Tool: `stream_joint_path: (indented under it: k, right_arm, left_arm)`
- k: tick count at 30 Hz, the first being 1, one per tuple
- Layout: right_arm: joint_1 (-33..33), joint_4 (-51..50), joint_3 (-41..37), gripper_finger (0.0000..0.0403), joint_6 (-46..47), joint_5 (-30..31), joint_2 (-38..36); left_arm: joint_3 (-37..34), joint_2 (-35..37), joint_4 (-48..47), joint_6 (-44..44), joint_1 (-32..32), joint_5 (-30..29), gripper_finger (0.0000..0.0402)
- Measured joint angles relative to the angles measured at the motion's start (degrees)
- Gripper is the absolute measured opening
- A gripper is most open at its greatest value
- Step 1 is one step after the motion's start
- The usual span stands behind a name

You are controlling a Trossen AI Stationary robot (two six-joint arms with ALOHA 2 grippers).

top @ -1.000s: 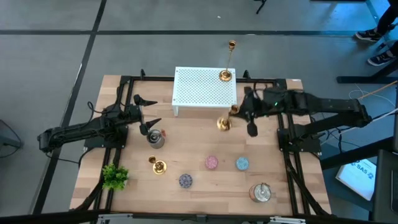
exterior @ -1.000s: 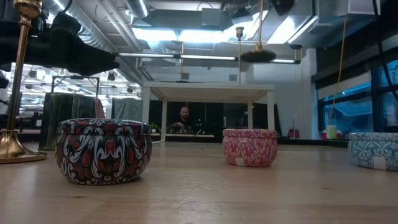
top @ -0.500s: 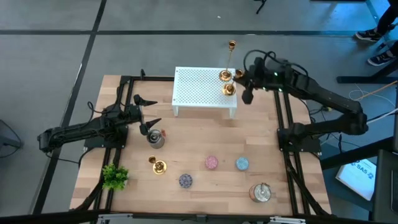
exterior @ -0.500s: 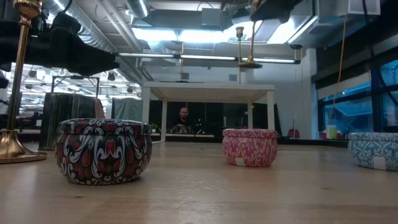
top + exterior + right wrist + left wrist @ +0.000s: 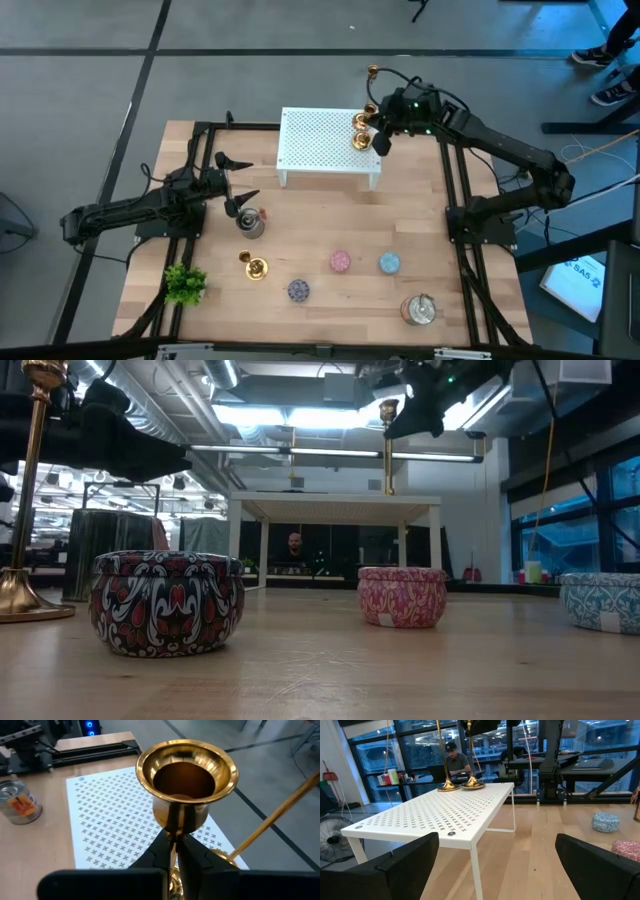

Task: Pick & Place candle stick holders
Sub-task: Align the top gold candle holder with the gold candle holder on the shelf

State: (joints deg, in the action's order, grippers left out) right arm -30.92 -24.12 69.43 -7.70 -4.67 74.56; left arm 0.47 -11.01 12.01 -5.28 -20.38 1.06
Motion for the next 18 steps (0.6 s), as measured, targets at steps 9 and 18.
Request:
stream_joint_path:
  k: [9,18]
  right_arm:
    - [-1.33,-0.7,-0.37,0.0015,2.36,0.11,0.0]
    - [-1.33,-0.94,-0.37,0.0041,2.43,1.62,0.0]
  left_arm:
    - [0.0,-0.02,0.02,0.0,0.0,0.0,0.04]
    - [0.01,-0.01,0.01,0.0,0.0,0.01,0.04]
